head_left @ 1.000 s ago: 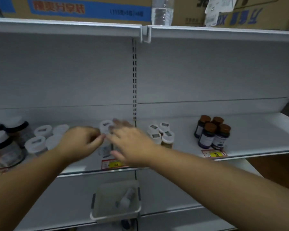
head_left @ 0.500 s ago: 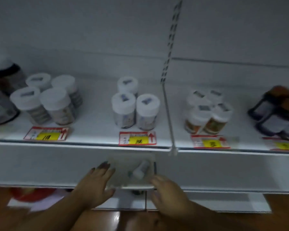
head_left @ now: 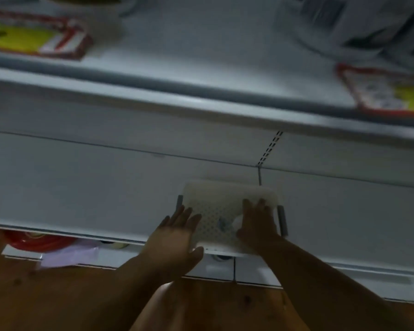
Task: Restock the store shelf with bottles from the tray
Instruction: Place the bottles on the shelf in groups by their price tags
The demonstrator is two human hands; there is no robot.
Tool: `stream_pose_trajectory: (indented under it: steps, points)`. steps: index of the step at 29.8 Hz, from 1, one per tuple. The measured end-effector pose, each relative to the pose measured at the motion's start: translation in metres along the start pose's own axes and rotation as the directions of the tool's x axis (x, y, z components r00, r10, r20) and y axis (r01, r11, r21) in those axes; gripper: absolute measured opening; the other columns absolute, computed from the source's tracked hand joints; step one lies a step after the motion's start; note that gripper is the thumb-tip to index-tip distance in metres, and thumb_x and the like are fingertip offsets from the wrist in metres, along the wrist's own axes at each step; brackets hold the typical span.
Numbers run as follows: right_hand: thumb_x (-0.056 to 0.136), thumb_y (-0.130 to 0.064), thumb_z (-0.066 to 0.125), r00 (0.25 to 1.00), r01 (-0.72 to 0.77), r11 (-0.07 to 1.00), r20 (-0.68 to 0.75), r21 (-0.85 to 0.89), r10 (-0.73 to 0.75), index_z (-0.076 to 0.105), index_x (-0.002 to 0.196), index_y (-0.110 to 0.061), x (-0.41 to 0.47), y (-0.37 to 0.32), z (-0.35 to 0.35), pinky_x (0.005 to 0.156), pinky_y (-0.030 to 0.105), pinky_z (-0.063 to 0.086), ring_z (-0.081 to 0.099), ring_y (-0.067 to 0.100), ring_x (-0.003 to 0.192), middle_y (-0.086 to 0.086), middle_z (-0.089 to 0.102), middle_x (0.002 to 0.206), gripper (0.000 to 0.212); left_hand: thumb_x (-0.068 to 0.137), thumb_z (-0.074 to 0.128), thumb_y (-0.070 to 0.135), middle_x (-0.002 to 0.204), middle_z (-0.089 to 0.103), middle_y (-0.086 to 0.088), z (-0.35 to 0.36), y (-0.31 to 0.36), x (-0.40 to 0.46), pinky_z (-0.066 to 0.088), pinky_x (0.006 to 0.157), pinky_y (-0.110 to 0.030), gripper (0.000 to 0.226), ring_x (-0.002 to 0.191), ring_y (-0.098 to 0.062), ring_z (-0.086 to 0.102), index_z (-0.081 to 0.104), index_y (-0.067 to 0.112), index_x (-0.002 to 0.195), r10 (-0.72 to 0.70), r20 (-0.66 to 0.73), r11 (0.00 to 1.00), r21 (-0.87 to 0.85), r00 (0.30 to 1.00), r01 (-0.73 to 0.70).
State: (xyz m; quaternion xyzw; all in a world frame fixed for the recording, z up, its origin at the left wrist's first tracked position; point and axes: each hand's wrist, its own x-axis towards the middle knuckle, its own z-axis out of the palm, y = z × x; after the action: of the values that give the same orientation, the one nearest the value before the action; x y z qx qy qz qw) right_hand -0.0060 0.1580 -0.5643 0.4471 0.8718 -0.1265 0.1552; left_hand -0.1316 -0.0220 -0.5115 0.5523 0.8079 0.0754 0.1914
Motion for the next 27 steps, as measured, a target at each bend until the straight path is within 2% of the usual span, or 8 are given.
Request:
stream_pose_trajectory:
  steps: [4,7,11,13,16,20,24,27]
  points:
    - [0.063,-0.032,0.078,0.996,0.079,0.941,-0.073,0.330,-0.058,0.040,0.121,-0.030,-0.008,0.006,-0.003,0.079,0.031,0.050,0.050,0.029,0.106,0.007,0.034,0.124,0.070,0.086,0.047,0.042,0.159,0.015,-0.005,-0.005,-0.010,-0.001,0.015,0.118,-0.037,0.070,0.147,-0.020,0.006,0.021,0.020,0.148,0.031,-0.010,0.999,-0.018,0.999,-0.031]
    - [0.050,-0.026,0.087,0.990,0.112,0.734,-0.014,0.670,-0.139,0.041,0.092,-0.044,-0.044,0.007,-0.034,0.053,0.005,0.042,0.053,-0.005,0.083,-0.017,0.044,0.100,0.065,0.085,0.050,0.032,0.158,0.020,-0.002,-0.022,0.002,-0.006,0.017,0.116,-0.029,0.070,0.147,-0.017,0.010,0.021,0.021,0.148,0.056,-0.022,0.996,-0.070,0.998,-0.058]
    - [0.044,-0.029,0.089,0.960,0.040,0.593,0.133,0.804,-0.245,0.053,0.098,-0.036,-0.114,0.017,-0.100,0.062,0.012,0.052,0.061,-0.001,0.087,-0.012,0.057,0.107,0.064,0.083,0.056,0.035,0.156,0.024,0.008,-0.065,0.041,-0.037,0.019,0.110,-0.017,0.075,0.141,-0.009,0.023,0.018,0.034,0.147,0.160,0.042,0.962,-0.231,0.986,-0.146]
    - [0.042,-0.028,0.085,0.934,-0.086,0.500,0.244,0.861,-0.260,0.061,0.101,-0.033,-0.154,0.023,-0.147,0.079,0.026,0.056,0.062,0.008,0.100,-0.005,0.061,0.114,0.065,0.081,0.057,0.036,0.152,0.027,0.017,-0.097,0.064,-0.060,0.017,0.102,-0.007,0.072,0.138,-0.005,0.028,0.022,0.042,0.143,0.266,0.004,0.927,-0.275,0.964,-0.255]
    - [0.049,-0.022,0.077,0.874,-0.198,0.353,0.328,0.914,-0.358,0.068,0.105,-0.030,-0.216,0.031,-0.218,0.081,0.026,0.052,0.063,0.013,0.104,-0.004,0.067,0.114,0.057,0.074,0.054,0.037,0.138,0.043,0.024,-0.160,0.097,-0.094,0.029,0.094,-0.002,0.064,0.124,-0.001,0.047,0.034,0.052,0.133,0.385,-0.086,0.883,-0.256,0.919,-0.394]
    - [0.046,-0.023,0.079,0.902,-0.185,0.133,0.222,0.974,-0.371,0.066,0.112,-0.021,-0.286,0.050,-0.300,0.077,0.033,0.045,0.059,0.025,0.095,0.009,0.066,0.108,0.067,0.066,0.060,0.038,0.108,0.071,0.008,-0.254,0.138,-0.116,0.052,0.080,-0.016,0.050,0.097,-0.007,0.067,0.052,0.033,0.115,0.591,-0.235,0.779,-0.082,0.772,-0.622]
    - [0.036,-0.035,0.087,0.961,-0.109,-0.021,0.100,0.994,-0.258,0.065,0.097,-0.013,-0.326,0.069,-0.369,0.061,0.028,0.048,0.063,0.020,0.070,0.011,0.068,0.083,0.068,0.075,0.057,0.032,0.114,0.067,0.002,-0.331,0.174,-0.114,0.042,0.088,-0.016,0.041,0.106,-0.008,0.057,0.061,0.021,0.114,0.667,-0.353,0.711,0.037,0.656,-0.702]
    - [0.060,-0.036,0.070,0.990,-0.035,0.008,0.036,0.999,-0.137,0.061,0.094,-0.013,-0.333,0.074,-0.409,0.064,0.028,0.047,0.063,0.017,0.065,0.008,0.066,0.076,0.042,0.082,0.058,0.031,0.125,0.057,0.005,-0.362,0.185,-0.102,0.028,0.088,-0.007,0.041,0.115,-0.006,0.046,0.056,0.022,0.122,0.647,-0.433,0.729,0.110,0.628,-0.676]
